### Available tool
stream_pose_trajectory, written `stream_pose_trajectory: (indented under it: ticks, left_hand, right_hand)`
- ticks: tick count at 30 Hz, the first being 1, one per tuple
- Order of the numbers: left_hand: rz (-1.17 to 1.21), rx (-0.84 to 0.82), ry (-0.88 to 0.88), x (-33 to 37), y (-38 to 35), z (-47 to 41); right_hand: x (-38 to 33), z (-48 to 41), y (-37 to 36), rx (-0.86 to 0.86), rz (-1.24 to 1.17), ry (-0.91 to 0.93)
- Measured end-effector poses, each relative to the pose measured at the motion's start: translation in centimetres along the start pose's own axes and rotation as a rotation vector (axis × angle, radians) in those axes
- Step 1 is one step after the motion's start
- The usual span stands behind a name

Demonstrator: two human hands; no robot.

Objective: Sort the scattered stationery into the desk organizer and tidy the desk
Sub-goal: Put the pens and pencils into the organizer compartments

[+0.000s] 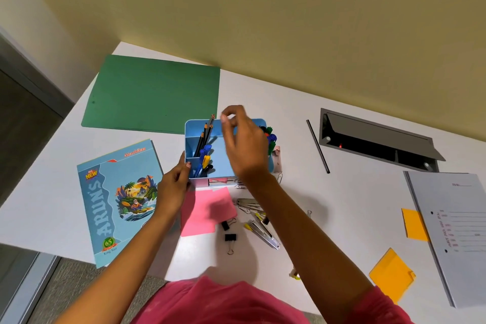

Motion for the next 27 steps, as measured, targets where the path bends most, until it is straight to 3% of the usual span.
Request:
stream_pose_trajectory:
  ticks: [4,9,12,14,18,20,23,27]
  left_hand:
    - [-0.012,-0.005,-0.001,0.1,0.0,0.0]
    - [-0.005,-0.021,0.004,-0.1,0.1,-0.1]
    - [-0.015,-0.018,0.003,0.1,0.2,-0.1]
    - [-0.02,-0.019,-0.006,0.3,0.2,0.0]
    - [-0.017,-0.02,0.007,0.0,0.2,0.0]
    - [0.001,-0.015,0.016,0.1,0.2,0.2]
    - [-0.008,-0.014,0.021,0.3,0.1,0.3]
    - [0.028,-0.005,0.03,0.2,0.1,0.2]
  right_hand:
    - [4.7,0.0,3.8,0.341,-0.113,-0.054]
    - [13.6,-0.2,6.1,0.391,0.027,-0.361]
    - [19.3,0.2,5.6,0.24,0.179,-0.532]
    - [22.8,1.0,4.8,0.034,0.289,-0.665]
    - [26.4,3.3,3.4,-0.332,0.484,-0.746]
    - [26.8,4.1,3.1,-0.343,0.526,-0.717]
    - [26.1,4.9,3.6,-0.2,0.534,-0.652]
    - [25.1,5.9,3.9,-0.131,0.442,-0.699]
Point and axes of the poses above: each hand's wrist, its own z-axis away from the middle knuckle, its own y-axis out of the back of the hand, x = y × z, the point moved 5 cm from there along -z, towards the middle knuckle, and after that the axes turned 6 degrees about -x, right-handed, at the moved point
